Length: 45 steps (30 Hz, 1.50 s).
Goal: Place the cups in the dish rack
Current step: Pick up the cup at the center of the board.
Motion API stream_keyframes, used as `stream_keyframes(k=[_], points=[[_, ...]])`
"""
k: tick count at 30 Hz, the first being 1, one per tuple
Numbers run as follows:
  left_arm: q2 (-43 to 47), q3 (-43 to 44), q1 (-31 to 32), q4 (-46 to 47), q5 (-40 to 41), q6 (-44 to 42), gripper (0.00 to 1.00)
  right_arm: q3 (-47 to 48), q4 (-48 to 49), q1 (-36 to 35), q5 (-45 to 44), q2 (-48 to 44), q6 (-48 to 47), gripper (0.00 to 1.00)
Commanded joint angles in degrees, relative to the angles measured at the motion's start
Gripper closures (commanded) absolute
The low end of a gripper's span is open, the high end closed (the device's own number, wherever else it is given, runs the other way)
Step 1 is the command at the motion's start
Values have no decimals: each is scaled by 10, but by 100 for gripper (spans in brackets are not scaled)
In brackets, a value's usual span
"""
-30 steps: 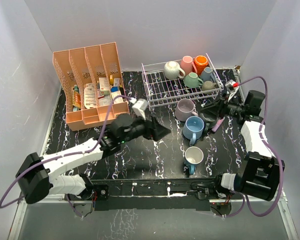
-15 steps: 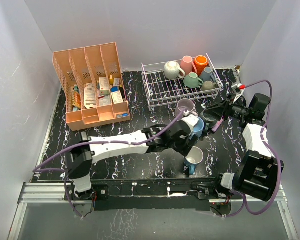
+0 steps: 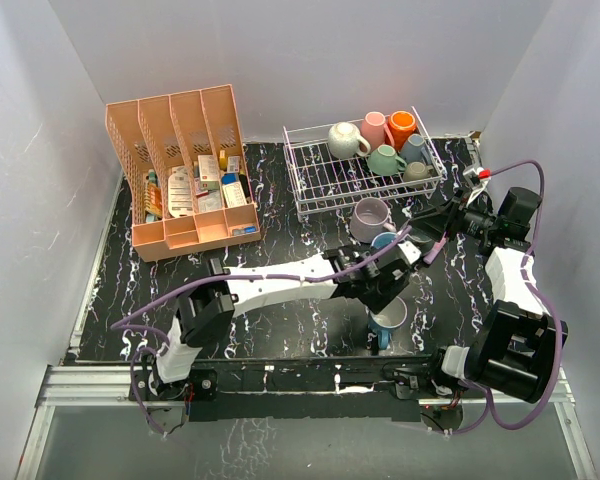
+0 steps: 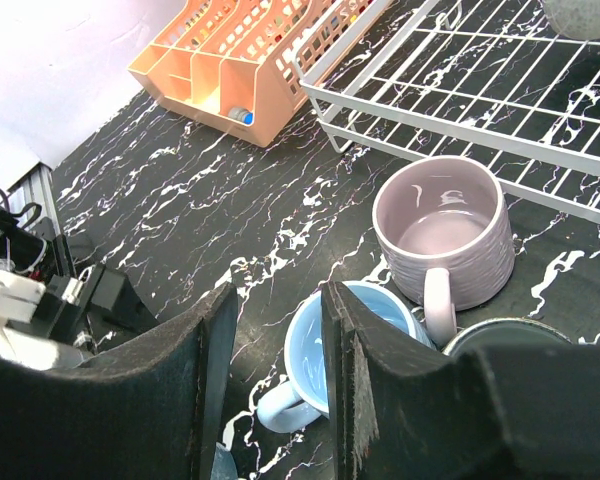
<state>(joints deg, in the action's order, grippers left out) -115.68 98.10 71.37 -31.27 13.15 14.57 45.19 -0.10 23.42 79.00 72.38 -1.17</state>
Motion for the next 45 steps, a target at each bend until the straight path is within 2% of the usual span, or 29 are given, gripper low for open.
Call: stream_keyframes(k=[1, 7, 9, 14, 17, 23, 28, 34, 40, 45], points=[[-20, 52, 2, -48, -7, -26, 44, 12, 20, 3, -3, -9, 0, 58], [-54, 87, 1, -76, -2, -32, 50, 13, 19, 3, -3, -9, -2, 58], [-59, 90, 1, -78, 3, -33, 56, 13, 18, 3, -3, -9, -3, 58], [-68, 100, 2, -90, 13, -32, 78, 13, 17, 3, -3, -10, -3, 58], [-69, 100, 1, -94, 21, -26, 100, 13, 16, 3, -4, -11, -5, 58], [-32, 58, 0, -59, 42, -11, 100, 12, 14, 3, -5, -12, -6, 58], [50, -44, -9, 30, 44, 12, 100, 11, 14, 3, -3, -12, -6, 58], [185, -212, -43, 205, -22, 53, 100, 10, 15, 3, -2, -9, -7, 58], [292, -389, -118, 396, -151, 146, 100, 9, 16, 3, 2, -7, -8, 58], [357, -501, -161, 529, -179, 208, 100, 3, 26, 3, 9, 1, -5, 58]])
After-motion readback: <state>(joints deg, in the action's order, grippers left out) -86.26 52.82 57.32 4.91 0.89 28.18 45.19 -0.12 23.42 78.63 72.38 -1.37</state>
